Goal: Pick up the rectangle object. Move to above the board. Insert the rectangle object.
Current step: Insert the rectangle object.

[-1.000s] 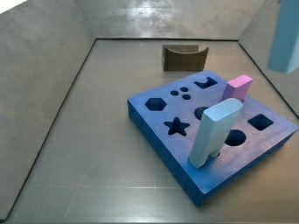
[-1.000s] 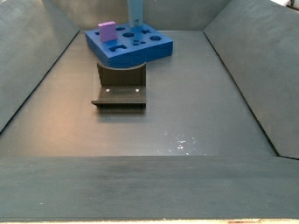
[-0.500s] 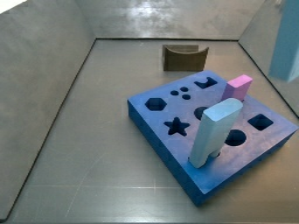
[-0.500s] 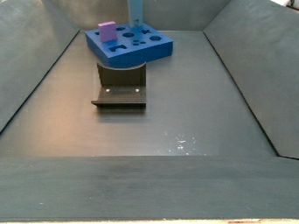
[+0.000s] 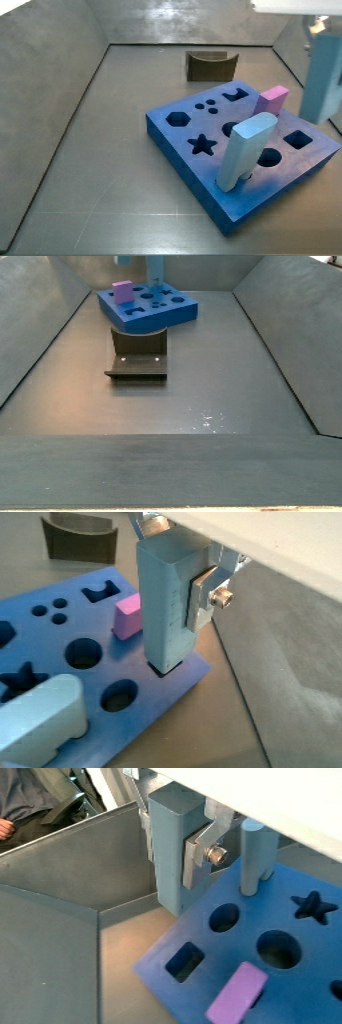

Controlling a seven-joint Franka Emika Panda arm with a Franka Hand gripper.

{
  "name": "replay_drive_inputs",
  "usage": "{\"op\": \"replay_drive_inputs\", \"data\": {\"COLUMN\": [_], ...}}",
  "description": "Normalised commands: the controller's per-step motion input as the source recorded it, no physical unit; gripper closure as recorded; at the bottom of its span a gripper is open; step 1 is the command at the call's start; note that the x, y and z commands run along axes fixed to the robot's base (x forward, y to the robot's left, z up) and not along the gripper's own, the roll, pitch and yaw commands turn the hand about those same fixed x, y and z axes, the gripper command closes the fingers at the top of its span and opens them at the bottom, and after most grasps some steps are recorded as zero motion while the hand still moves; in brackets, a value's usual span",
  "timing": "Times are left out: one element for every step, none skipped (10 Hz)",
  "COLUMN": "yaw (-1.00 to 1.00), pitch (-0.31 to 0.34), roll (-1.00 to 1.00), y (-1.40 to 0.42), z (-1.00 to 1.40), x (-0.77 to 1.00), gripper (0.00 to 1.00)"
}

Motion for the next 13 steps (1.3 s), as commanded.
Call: {"op": "replay_drive_inputs", "data": {"yaw": [-0.03,0.0,0.0,0.0,0.0,0.01,0.0,0.0,0.0,0.0,-0.07,0.0,0.0], "pitch": [0.166,0.309,0.349,0.371,0.44,0.526,0.503,0.0,0.0,1.0,1.0,0.0,-0.086], "roll": [0.04,0.01,0.0,0.0,0.0,0.0,0.04,0.18,0.03,0.58,0.59,0.0,0.08], "y": [0.0,0.0,0.0,0.0,0.01,0.0,0.0,0.0,0.0,0.0,0.0,0.0,-0.07], "z": [-0.01,0.0,0.04,0.1,0.07,0.03,0.0,0.0,0.0,0.11,0.12,0.0,-0.3], "x": [1.0,1.0,1.0,1.0,0.98,0.84,0.44,0.0,0.0,0.3,0.12,0.04,0.16], "gripper": [1.0,1.0,1.0,1.0,1.0,1.0,1.0,1.0,1.0,1.0,1.0,1.0,1.0]}}
